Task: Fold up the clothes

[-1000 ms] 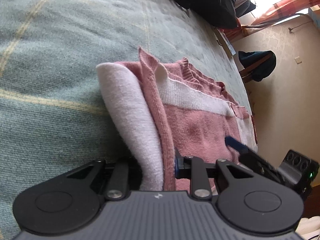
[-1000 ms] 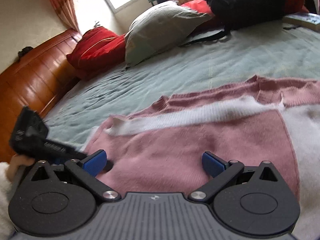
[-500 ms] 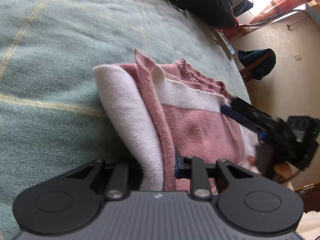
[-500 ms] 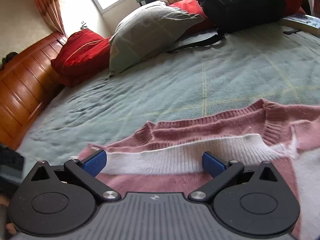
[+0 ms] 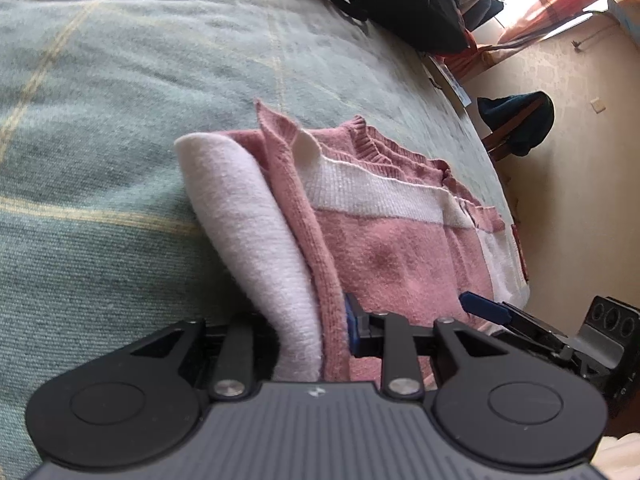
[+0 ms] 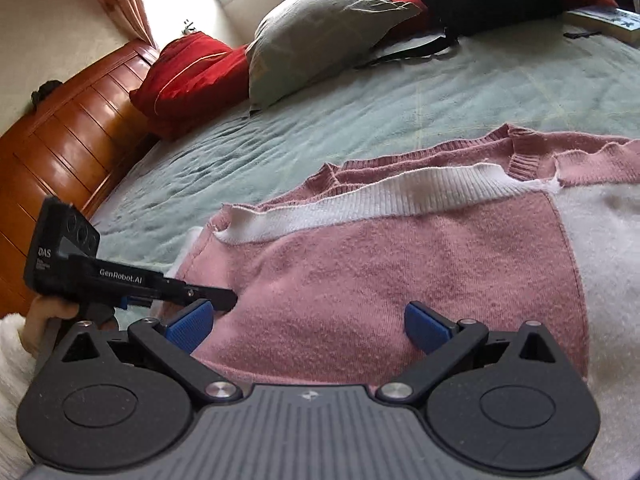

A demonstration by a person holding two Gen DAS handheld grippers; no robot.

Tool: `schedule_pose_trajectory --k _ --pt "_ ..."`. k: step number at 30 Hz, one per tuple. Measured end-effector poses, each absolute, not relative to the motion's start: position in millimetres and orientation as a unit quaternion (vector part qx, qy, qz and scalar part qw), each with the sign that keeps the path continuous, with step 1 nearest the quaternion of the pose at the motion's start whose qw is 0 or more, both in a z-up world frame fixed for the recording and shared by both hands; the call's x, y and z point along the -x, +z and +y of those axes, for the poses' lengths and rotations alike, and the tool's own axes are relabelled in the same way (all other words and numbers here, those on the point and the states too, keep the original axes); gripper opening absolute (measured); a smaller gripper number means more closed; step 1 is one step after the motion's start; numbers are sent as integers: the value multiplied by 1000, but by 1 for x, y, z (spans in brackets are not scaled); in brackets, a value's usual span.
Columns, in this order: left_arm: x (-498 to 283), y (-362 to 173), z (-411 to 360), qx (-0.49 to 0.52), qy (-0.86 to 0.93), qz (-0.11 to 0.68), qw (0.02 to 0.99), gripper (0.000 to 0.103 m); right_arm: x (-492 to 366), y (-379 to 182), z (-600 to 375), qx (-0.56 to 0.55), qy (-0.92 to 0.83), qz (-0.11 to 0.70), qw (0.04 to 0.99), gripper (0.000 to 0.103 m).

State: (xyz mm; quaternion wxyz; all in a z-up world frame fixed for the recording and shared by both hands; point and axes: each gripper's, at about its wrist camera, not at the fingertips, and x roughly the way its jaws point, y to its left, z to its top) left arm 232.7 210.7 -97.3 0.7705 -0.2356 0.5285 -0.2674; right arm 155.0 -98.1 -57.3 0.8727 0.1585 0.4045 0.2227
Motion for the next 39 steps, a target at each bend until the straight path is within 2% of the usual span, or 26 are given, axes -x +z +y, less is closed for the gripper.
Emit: schedule_pose_trajectory --k 1,2,3,4,6,8,12,14,17,39 --pt "-233 -97 210 237 -273 528 769 42 -155 -58 -98 -157 222 405 873 103" --pt "-233 -95 208 235 -282 526 768 54 -157 -60 -97 -156 222 406 873 103" --pt "-233 -94 204 230 -290 524 767 61 -158 -61 -97 -155 222 406 873 103" --pt "-233 -91 201 222 -291 524 770 61 -159 -62 -97 -156 222 406 873 103" --pt "-233 -86 194 199 -284 526 776 55 -158 -63 -98 -158 223 403 873 103" --pt "-236 -87 197 211 -282 531 771 54 -157 -64 -99 -156 226 400 874 103" --pt "-238 -99 220 256 -276 532 758 32 -155 -64 -101 -160 232 396 874 103" --pt "-237 -113 238 306 -282 527 741 26 -154 -64 -102 -162 235 395 874 103" --pt "-235 -124 248 340 -292 516 730 24 -155 -64 -103 -164 236 395 872 103" --pt "-217 -47 188 229 -204 529 792 19 -134 -44 -137 -142 227 378 886 103"
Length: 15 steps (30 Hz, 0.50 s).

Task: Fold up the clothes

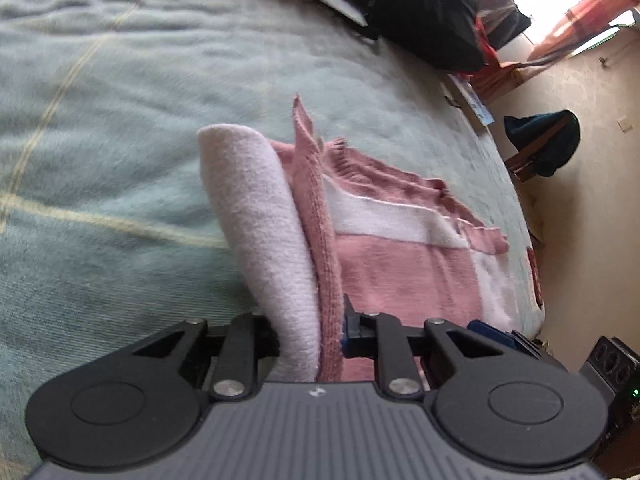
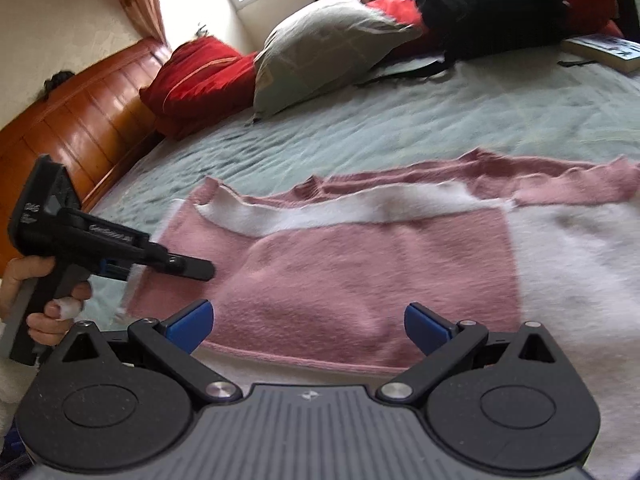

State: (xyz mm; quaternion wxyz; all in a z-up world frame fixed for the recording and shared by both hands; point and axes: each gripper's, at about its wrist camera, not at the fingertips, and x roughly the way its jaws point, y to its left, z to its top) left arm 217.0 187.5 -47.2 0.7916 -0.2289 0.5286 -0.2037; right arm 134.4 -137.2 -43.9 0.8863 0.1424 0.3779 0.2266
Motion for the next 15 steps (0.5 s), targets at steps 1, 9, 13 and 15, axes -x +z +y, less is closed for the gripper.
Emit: schedule_pose_trajectory --k 1,9,13,15 --pt "-216 -42 184 224 -205 527 794 19 -133 -43 -142 -148 225 375 887 103" --pt "-211 2 150 190 -210 513 810 19 -121 -35 -173 -177 225 348 893 103" --pt "-208 20 130 185 -216 506 814 19 -115 -31 -187 -188 225 332 897 103" --pt "-207 28 120 184 -218 504 815 19 -112 -30 -195 -193 224 324 898 103"
